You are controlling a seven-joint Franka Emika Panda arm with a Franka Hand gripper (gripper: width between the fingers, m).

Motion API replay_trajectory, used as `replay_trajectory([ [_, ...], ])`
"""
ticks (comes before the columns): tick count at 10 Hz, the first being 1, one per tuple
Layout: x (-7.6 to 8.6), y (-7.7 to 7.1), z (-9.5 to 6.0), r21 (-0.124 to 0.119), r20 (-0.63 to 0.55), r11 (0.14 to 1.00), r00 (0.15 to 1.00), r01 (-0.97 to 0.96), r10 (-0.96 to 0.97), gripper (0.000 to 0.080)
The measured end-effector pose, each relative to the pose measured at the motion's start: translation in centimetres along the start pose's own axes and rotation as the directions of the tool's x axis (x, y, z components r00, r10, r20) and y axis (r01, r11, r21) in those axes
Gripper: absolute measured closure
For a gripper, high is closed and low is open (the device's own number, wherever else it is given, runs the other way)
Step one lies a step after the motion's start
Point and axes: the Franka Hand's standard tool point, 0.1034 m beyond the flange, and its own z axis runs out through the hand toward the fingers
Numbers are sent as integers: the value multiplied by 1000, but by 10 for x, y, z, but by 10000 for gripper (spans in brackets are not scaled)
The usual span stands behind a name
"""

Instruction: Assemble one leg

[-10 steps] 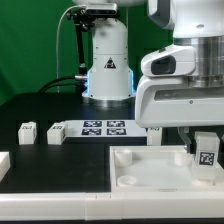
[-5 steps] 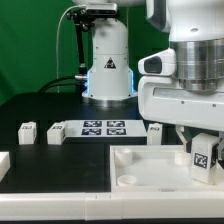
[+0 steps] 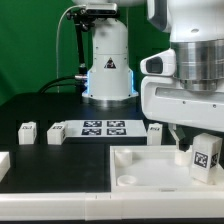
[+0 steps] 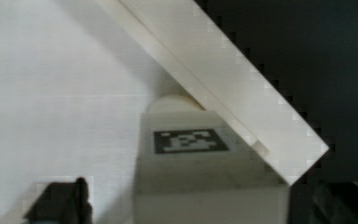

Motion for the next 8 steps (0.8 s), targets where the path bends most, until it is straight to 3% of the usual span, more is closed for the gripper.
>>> replay_trajectory([
  [3,-9,-7,1,-2,3,943,943,333,-333,150],
  [6,-9,-6,0,-4,13,785,785,619,-619,150],
  [8,-6,-3,0,-2,14,607,607,795,-794,150],
])
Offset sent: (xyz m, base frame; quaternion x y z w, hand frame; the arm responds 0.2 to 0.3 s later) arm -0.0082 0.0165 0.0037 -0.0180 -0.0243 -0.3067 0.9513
